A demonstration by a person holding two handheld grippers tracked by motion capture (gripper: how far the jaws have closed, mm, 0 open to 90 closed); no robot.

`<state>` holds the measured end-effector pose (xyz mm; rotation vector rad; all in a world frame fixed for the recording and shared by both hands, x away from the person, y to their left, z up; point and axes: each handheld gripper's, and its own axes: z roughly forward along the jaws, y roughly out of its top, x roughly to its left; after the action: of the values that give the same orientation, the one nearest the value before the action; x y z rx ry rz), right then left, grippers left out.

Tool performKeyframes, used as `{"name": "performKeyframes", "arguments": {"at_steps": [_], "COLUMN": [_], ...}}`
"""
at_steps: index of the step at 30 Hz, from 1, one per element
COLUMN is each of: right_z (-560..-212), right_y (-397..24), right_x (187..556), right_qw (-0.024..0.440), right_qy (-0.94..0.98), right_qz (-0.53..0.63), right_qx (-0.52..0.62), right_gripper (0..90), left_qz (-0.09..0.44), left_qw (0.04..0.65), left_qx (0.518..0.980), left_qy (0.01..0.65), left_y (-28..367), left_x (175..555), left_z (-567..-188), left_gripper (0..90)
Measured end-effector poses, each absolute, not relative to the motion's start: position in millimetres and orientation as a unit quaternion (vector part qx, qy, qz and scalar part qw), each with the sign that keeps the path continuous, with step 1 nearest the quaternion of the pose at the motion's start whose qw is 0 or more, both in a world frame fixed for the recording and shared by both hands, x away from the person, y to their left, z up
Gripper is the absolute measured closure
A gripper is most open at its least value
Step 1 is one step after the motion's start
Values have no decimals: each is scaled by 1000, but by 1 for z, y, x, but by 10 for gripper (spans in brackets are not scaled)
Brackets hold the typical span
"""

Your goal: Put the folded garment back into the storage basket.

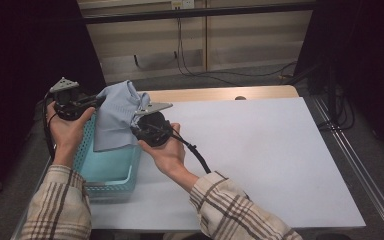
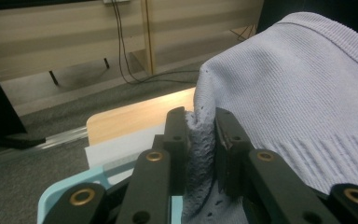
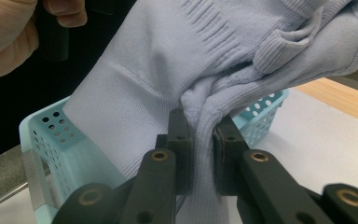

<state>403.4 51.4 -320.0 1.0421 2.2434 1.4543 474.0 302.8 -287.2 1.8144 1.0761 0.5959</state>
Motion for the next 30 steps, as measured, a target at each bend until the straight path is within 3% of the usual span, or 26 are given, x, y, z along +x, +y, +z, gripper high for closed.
{"name": "performKeyframes", "arguments": {"at_steps": [30], "right_z": [-348], "right_y": [103], "right_x": [412], "right_qw": [104], "right_qy": [799], "right_qz": [478], "right_qx": [350], "right_gripper": [802], "left_qz": [243], "left_qw": [407], "left_qx": [741], "left_qy": [475], "left_y": [341], "left_x": [479], "left_z": [-322], "left_gripper": [772]}}
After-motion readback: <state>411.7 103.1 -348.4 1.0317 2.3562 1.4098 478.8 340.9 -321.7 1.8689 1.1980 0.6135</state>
